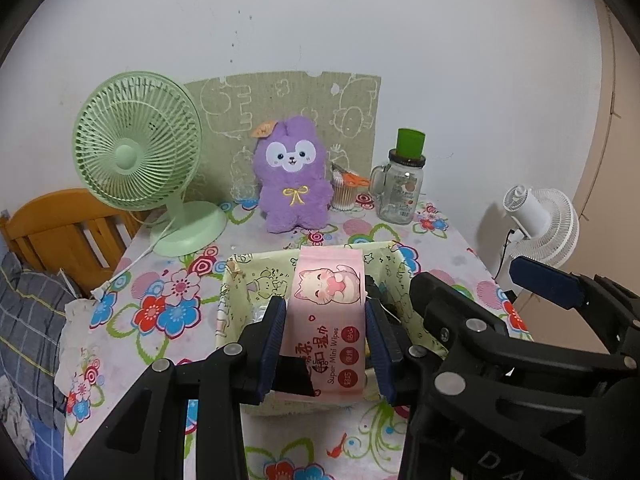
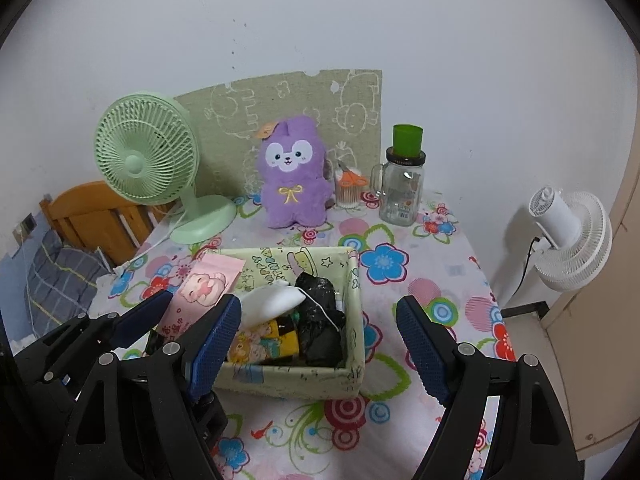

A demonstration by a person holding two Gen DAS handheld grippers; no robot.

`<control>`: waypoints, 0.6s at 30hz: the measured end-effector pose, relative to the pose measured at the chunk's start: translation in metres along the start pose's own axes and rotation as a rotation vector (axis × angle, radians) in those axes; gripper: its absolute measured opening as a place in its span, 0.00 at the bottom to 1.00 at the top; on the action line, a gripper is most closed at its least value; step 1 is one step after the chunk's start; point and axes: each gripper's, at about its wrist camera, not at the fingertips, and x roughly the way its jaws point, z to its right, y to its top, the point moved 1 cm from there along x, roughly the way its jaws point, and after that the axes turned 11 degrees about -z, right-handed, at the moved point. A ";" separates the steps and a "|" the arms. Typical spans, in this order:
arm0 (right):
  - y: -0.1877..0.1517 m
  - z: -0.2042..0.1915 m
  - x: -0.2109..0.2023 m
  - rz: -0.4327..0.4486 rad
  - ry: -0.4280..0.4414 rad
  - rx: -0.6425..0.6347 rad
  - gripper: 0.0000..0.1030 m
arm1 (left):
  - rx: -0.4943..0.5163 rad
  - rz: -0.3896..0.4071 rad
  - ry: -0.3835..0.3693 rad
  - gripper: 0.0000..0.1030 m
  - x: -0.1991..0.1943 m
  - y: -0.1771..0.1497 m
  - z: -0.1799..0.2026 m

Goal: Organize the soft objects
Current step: 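Lift the pink wipes pack with the left gripper and carry it over the box, then lower the wipes pack into the box and open the left gripper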

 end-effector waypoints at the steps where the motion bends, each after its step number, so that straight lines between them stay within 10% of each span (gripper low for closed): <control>1: 0.001 0.001 0.004 -0.005 -0.003 0.001 0.80 | -0.001 -0.004 0.000 0.40 0.003 0.001 0.000; 14: 0.017 -0.001 0.052 -0.062 -0.025 0.025 0.80 | -0.014 -0.065 -0.008 0.41 0.055 0.019 -0.012; 18: 0.018 -0.004 0.060 -0.101 -0.056 0.004 0.80 | -0.011 -0.073 -0.027 0.62 0.065 0.017 -0.015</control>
